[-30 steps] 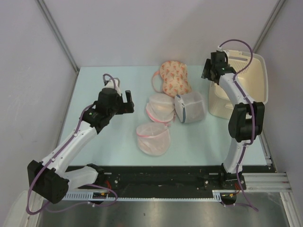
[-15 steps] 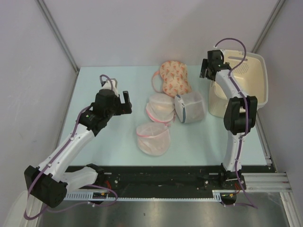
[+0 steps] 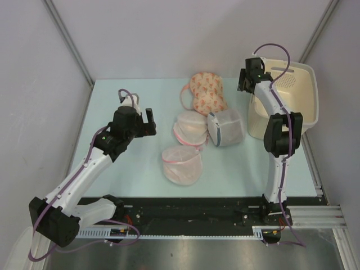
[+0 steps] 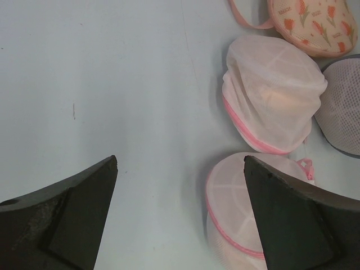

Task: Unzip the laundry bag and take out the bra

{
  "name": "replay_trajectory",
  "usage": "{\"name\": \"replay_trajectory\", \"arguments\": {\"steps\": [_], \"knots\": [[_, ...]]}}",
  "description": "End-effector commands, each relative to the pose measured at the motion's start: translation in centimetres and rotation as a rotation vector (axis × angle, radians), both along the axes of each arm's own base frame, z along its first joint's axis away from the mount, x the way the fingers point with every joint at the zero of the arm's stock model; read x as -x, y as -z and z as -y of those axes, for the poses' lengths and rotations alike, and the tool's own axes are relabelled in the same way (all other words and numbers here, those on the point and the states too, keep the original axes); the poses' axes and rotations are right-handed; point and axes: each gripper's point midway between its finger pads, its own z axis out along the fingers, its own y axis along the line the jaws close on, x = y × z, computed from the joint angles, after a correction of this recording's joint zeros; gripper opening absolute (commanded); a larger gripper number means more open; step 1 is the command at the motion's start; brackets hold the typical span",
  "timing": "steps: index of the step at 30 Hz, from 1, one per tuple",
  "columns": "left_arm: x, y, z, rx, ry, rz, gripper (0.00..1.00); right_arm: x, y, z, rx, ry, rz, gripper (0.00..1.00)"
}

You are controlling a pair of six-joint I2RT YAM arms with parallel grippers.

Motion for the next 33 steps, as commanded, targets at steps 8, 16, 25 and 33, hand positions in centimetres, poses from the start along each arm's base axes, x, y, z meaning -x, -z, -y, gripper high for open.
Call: {"name": "replay_trajectory", "arguments": {"steps": [8, 16, 25, 33], "knots": [[0.2, -0.3, -0.6, -0.008, -0.016, 0.017, 1.00, -0.6, -1.3, -1.1, 0.003, -0.071, 0.038, 0.28], [0.1, 0.5, -0.3, -0.007, -0.001, -0.001, 1.00, 1.6, -1.5, -3.0, 0.136, -0.181, 0.033, 0.00], [0.0, 0.3, 0.1, 0.004, 0.014, 0.005, 1.00, 4.2, -6.0, -3.5, 0.154, -0.170, 0.099, 1.00], [0.1, -0.4, 0.8, 0.046, 0.035, 0.015, 1.00, 9.3, -16.7, -6.5, 0.011, -0.210, 0.309, 1.00]]}}
